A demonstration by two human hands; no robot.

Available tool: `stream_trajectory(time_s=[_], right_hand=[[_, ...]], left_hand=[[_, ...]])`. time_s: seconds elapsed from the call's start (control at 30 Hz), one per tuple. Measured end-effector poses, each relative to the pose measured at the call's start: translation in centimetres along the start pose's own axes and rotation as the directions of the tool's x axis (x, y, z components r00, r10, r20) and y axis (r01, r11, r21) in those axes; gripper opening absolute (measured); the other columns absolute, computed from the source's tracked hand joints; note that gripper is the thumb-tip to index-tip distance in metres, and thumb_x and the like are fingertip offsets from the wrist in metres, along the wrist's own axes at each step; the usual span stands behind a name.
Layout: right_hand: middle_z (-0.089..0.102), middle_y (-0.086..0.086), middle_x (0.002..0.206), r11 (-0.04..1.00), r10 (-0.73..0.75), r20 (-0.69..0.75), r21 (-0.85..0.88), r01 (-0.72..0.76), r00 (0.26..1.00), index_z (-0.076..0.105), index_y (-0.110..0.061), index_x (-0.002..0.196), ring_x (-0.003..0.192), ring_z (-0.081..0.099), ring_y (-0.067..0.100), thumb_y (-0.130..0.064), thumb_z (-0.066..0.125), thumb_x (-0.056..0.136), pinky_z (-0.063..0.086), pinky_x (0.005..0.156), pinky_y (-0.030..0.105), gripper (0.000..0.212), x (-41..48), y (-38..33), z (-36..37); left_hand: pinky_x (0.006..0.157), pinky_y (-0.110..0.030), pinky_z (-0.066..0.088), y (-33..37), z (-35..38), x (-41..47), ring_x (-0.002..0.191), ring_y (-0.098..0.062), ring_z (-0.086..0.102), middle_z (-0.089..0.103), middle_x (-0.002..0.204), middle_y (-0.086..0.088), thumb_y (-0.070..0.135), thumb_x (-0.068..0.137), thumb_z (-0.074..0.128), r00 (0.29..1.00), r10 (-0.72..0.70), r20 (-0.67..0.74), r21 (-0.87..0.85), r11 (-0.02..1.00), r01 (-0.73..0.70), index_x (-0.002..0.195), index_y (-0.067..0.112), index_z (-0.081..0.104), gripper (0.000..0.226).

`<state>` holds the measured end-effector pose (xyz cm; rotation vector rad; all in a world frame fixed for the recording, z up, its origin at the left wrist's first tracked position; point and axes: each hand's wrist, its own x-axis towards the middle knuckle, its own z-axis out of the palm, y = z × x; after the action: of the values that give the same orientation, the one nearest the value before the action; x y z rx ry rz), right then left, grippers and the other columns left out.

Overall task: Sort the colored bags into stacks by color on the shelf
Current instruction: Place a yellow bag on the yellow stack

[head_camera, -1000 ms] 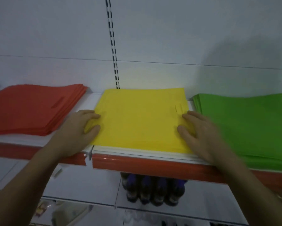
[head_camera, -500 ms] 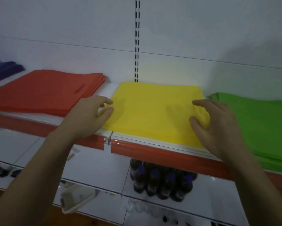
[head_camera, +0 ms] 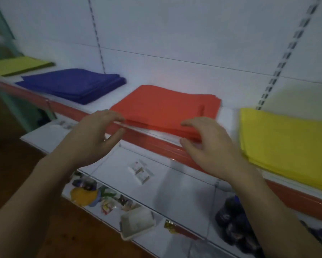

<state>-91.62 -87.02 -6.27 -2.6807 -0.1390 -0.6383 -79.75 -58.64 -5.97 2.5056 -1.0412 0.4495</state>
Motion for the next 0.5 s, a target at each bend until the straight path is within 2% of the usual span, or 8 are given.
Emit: stream_trajectory(time_s=[0.13, 0.23, 0.33, 0.43, 0.5], right_hand=[[0.066, -0.002, 0.124, 0.992, -0.120, 0.123, 0.058, 0.114, 0.985, 0.064, -0.016, 0.127, 0.116, 0.057, 0.018, -0.036, 0.057, 0.087, 0.035, 0.099, 0.023, 0.045, 5.8, -7.6, 6.8], [0.064, 0.000, 0.128, 0.971, -0.227, 0.197, 0.122, 0.206, 0.954, 0.060, -0.015, 0.132, 0.117, 0.057, 0.020, -0.038, 0.059, 0.089, 0.041, 0.100, 0.030, 0.048, 10.0, -13.4, 11.8], [0.057, -0.003, 0.137, 0.944, -0.317, 0.254, 0.176, 0.278, 0.914, 0.053, -0.018, 0.138, 0.125, 0.050, 0.016, -0.037, 0.063, 0.094, 0.034, 0.101, 0.022, 0.049, 13.8, -18.5, 16.0], [0.054, -0.004, 0.140, 0.924, -0.374, 0.287, 0.199, 0.327, 0.882, 0.050, -0.021, 0.140, 0.127, 0.049, 0.017, -0.041, 0.061, 0.094, 0.039, 0.106, 0.032, 0.052, 17.4, -22.6, 19.9], [0.052, -0.003, 0.142, 0.919, -0.383, 0.306, 0.227, 0.323, 0.872, 0.047, -0.021, 0.142, 0.129, 0.048, 0.019, -0.044, 0.060, 0.094, 0.041, 0.107, 0.041, 0.056, 19.9, -25.0, 22.5]], left_hand=[[0.099, -0.026, 0.039, -8.2, -4.1, -5.4, 0.122, -0.014, 0.054, 0.058, 0.135, 0.005, 0.047, 0.097, 0.048, 0.989, -0.147, 0.005, 0.073, 0.987, 0.146, 0.133, 0.020, 0.058, 0.046], [0.097, -0.027, 0.044, -13.2, -7.4, -9.3, 0.116, -0.013, 0.058, 0.054, 0.142, 0.004, 0.047, 0.098, 0.048, 0.963, -0.268, 0.006, 0.120, 0.957, 0.265, 0.137, 0.023, 0.054, 0.046], [0.101, -0.037, 0.049, -17.5, -10.3, -12.7, 0.119, -0.015, 0.059, 0.051, 0.145, 0.003, 0.050, 0.097, 0.045, 0.924, -0.382, -0.012, 0.173, 0.909, 0.378, 0.138, 0.022, 0.053, 0.050], [0.105, -0.040, 0.046, -21.9, -12.5, -15.4, 0.129, -0.016, 0.051, 0.048, 0.148, 0.003, 0.056, 0.093, 0.041, 0.875, -0.483, -0.041, 0.245, 0.844, 0.478, 0.142, 0.021, 0.050, 0.060], [0.107, -0.041, 0.044, -25.3, -13.6, -16.7, 0.134, -0.018, 0.047, 0.045, 0.151, 0.003, 0.054, 0.095, 0.046, 0.839, -0.540, -0.069, 0.273, 0.798, 0.537, 0.144, 0.022, 0.047, 0.058]])
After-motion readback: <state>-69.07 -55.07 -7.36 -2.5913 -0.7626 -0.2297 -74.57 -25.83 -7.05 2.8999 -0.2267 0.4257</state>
